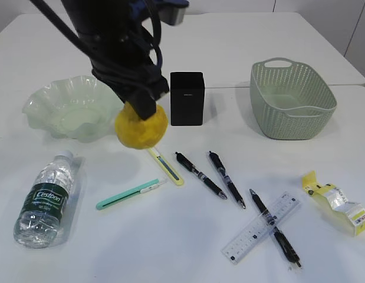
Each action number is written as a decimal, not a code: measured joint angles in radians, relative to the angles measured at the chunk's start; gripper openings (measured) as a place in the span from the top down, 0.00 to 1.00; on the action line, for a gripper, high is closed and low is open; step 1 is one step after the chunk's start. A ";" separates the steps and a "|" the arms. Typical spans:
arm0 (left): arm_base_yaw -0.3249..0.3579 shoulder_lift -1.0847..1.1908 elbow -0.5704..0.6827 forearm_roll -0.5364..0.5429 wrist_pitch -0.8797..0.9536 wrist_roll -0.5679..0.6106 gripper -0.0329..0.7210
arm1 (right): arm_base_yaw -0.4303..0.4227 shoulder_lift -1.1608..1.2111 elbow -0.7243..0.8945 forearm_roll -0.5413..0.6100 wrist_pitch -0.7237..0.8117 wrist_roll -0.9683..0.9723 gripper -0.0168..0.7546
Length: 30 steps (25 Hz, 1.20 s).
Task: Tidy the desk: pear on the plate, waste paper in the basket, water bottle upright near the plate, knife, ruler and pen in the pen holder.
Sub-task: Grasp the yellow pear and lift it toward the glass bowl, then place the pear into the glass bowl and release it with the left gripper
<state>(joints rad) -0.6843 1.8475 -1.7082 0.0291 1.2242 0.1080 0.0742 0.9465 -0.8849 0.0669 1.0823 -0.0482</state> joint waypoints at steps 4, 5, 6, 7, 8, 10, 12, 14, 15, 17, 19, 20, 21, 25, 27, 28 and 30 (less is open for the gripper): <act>0.115 -0.002 -0.033 0.002 -0.017 -0.006 0.63 | 0.000 0.000 0.000 0.000 0.000 0.000 0.49; 0.154 -0.002 -0.033 0.004 -0.033 -0.011 0.63 | 0.000 0.000 0.000 0.000 0.000 0.000 0.49; 0.188 -0.002 -0.033 0.006 -0.058 -0.023 0.63 | 0.000 0.000 0.000 0.000 0.000 0.000 0.49; 0.229 -0.002 -0.033 0.006 -0.083 -0.032 0.63 | 0.000 0.000 0.000 0.000 0.000 0.000 0.49; 0.270 -0.002 -0.033 -0.003 -0.110 -0.037 0.63 | 0.000 0.000 0.000 0.000 0.000 0.000 0.49; 0.340 0.006 -0.041 -0.020 -0.169 -0.045 0.63 | 0.000 0.000 0.000 0.000 0.000 0.000 0.49; 0.396 0.038 -0.076 -0.036 -0.188 -0.049 0.63 | 0.000 0.000 0.000 0.000 0.000 0.000 0.49; 0.430 0.090 -0.113 -0.042 -0.192 -0.051 0.63 | 0.000 0.000 0.000 0.000 0.002 0.000 0.49; 0.443 0.118 -0.135 -0.045 -0.192 -0.051 0.63 | 0.000 0.000 0.000 0.000 0.002 0.000 0.49; 0.459 0.172 -0.177 -0.049 -0.192 -0.051 0.63 | 0.000 0.000 0.000 0.000 0.002 0.000 0.49; 0.473 0.226 -0.223 -0.051 -0.192 -0.051 0.63 | 0.000 0.000 0.000 0.000 -0.002 0.000 0.49; 0.476 0.256 -0.250 -0.053 -0.192 -0.051 0.63 | 0.000 0.000 0.000 0.000 -0.002 0.000 0.49; 0.481 0.287 -0.280 -0.055 -0.192 -0.053 0.63 | 0.000 0.000 0.000 0.000 -0.002 0.000 0.49; 0.510 0.405 -0.395 -0.064 -0.192 -0.053 0.63 | 0.000 0.000 0.000 0.000 -0.005 0.000 0.49; 0.528 0.445 -0.425 -0.064 -0.190 -0.053 0.63 | 0.000 0.000 0.000 0.000 -0.005 0.000 0.49; 0.535 0.463 -0.433 -0.064 -0.190 -0.053 0.63 | 0.000 0.000 0.000 0.000 -0.005 0.000 0.49; 0.553 0.489 -0.438 -0.064 -0.190 -0.053 0.63 | 0.000 0.000 0.000 0.000 -0.005 0.000 0.49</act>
<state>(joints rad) -0.1317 2.3365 -2.1467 -0.0348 1.0338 0.0553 0.0742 0.9465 -0.8849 0.0669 1.0772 -0.0482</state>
